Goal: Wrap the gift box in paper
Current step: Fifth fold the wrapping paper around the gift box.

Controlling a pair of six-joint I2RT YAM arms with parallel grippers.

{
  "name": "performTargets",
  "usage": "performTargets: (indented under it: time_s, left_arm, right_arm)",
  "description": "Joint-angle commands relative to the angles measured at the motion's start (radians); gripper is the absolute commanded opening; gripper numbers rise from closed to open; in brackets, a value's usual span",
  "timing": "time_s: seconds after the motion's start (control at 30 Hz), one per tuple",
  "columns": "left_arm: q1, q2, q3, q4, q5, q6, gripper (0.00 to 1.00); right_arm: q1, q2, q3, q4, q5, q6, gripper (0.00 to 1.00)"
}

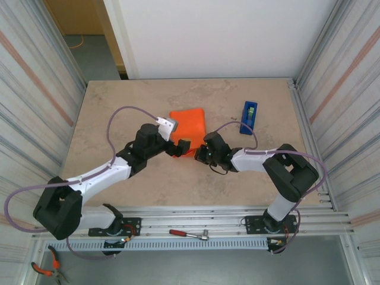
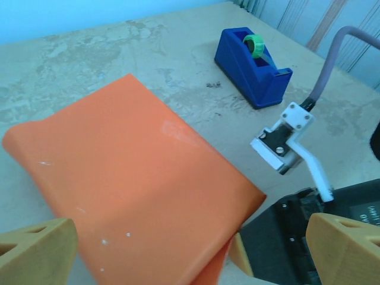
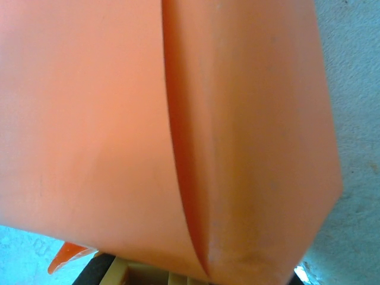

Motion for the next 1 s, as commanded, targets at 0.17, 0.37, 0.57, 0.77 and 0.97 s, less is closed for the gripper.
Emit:
performTargets:
  time_s: [0.17,0.37,0.57,0.77,0.97]
  left_arm:
    - [0.028,0.058,0.097,-0.172,0.151,0.362,0.99]
    - [0.004,0.104,0.122,-0.251,0.082,0.558,0.99]
    - [-0.032,0.126,0.064,-0.175,-0.020,0.685,0.99]
    - [-0.083,0.176,0.001,-0.021,-0.141,0.755,0.99]
    - [-0.114,0.250,-0.021,0.115,-0.225,0.805,0.99]
  right_arm:
    - [-0.022,0.004,0.017,0.003,-0.028,-0.027,0.00]
    - [-0.038,-0.008,0.015,-0.003,-0.031,-0.029,0.00]
    - [-0.045,-0.016,0.016,-0.004,-0.039,-0.029,0.00]
    - [-0.048,-0.016,0.021,-0.008,-0.042,-0.027,0.00]
    - [-0.055,-0.019,0.022,-0.015,-0.047,-0.027,0.00]
